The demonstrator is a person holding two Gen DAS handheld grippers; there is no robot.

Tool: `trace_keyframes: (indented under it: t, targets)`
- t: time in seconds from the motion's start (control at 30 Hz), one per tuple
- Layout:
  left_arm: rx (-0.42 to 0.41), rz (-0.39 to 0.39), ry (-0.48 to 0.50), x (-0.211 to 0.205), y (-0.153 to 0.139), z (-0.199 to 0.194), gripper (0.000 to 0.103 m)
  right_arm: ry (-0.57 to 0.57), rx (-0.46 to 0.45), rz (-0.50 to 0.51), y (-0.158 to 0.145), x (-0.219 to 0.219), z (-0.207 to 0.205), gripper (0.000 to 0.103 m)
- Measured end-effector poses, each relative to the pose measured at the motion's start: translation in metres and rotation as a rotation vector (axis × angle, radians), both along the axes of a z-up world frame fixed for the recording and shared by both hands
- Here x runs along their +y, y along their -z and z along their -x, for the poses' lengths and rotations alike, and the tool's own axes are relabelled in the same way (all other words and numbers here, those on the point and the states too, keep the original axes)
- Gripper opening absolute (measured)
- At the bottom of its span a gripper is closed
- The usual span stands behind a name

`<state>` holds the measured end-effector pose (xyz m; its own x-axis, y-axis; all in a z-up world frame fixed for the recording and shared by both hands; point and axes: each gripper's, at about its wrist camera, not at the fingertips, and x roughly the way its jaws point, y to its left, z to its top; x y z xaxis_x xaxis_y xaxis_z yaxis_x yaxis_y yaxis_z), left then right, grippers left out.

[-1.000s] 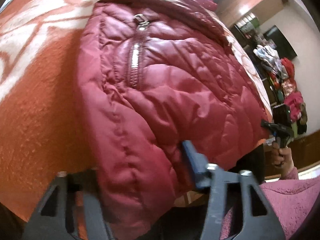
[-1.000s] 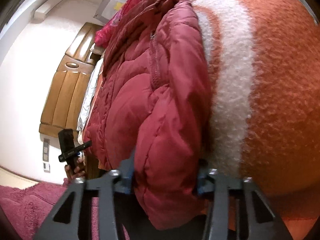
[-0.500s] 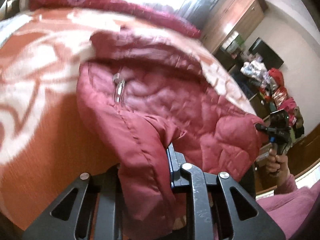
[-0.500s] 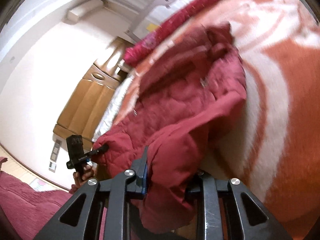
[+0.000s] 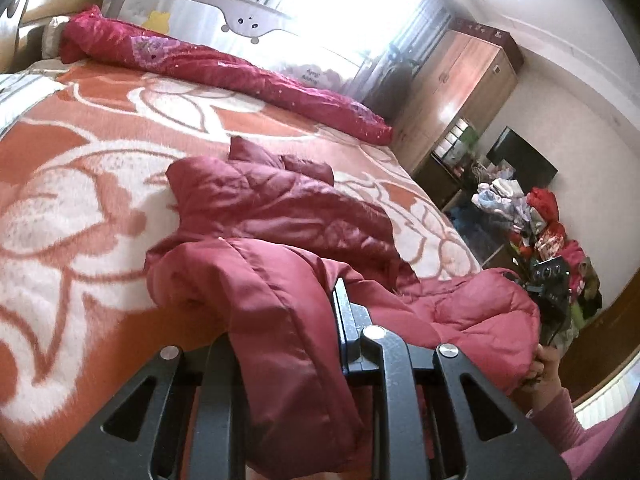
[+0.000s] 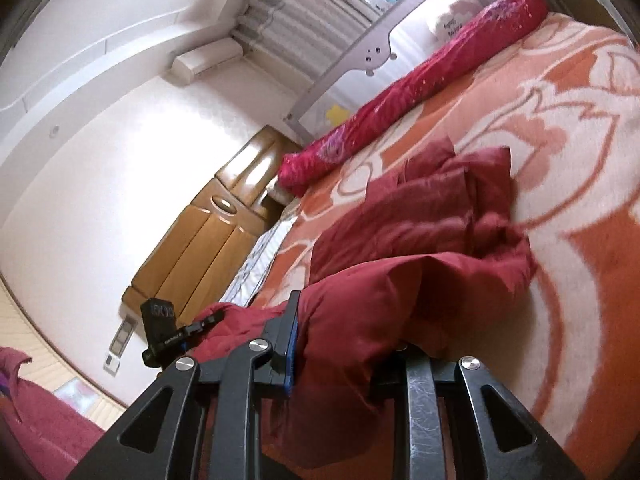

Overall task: Fold large clothes
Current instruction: 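Grasp the jacket edge with both tools and lift it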

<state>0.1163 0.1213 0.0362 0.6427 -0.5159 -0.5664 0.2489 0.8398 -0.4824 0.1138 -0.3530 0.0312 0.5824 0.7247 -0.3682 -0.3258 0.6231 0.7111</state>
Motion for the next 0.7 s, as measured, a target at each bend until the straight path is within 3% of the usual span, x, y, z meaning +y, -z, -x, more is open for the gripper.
trace_keyframes:
  t: [0.33, 0.5, 0.7]
  targets:
    - [0.003, 0.015, -0.05, -0.001, -0.014, -0.062, 0.018, 0.11, -0.016, 0.073, -0.014, 0.003, -0.072, 0.023]
    - [0.029, 0.034, -0.099, -0.001, -0.011, -0.11, 0.019, 0.186, 0.014, 0.109, -0.011, 0.004, -0.12, 0.023]
    - [0.049, 0.002, -0.132, -0.007, 0.0, -0.161, 0.019, 0.243, 0.061, 0.148, 0.001, 0.006, -0.176, 0.023]
